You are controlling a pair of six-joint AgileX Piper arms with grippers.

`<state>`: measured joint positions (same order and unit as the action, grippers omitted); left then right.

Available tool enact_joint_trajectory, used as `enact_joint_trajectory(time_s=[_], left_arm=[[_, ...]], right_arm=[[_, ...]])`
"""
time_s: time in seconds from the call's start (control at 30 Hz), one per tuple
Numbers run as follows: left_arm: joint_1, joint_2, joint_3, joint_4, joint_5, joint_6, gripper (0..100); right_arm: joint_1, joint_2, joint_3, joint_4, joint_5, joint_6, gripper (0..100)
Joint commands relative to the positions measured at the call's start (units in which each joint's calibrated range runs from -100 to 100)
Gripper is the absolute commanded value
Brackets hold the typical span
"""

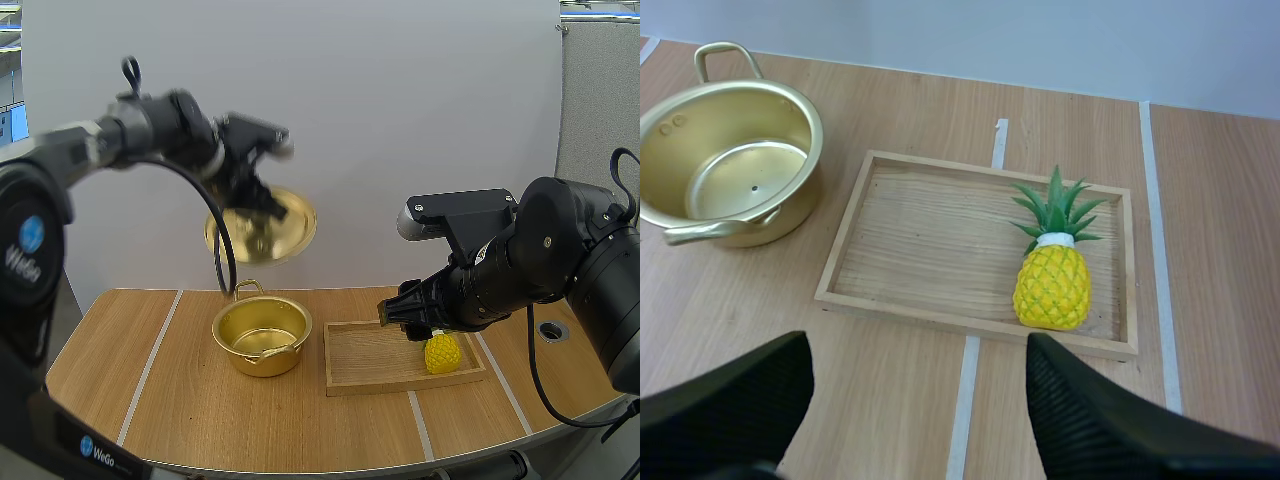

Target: Open the pot, put the pineapple inside, and close it

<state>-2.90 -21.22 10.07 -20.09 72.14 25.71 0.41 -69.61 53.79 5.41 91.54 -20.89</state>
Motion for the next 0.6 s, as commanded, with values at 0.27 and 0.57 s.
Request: enact_joint_trajectory(time_s=[0.27,0.57], left_arm=[[-0.03,-5.5,-26.1,12.0,-0.6,-12.1,0],[-0.03,-5.5,-41.3,13.3,-4.2,-12.9,0]], right_arm=[[-0.2,-0.2,-0.4,0.3,-1.2,-0.3,100],[-0.2,-0.2,-0.4,0.3,-1.9,-0.3,100]])
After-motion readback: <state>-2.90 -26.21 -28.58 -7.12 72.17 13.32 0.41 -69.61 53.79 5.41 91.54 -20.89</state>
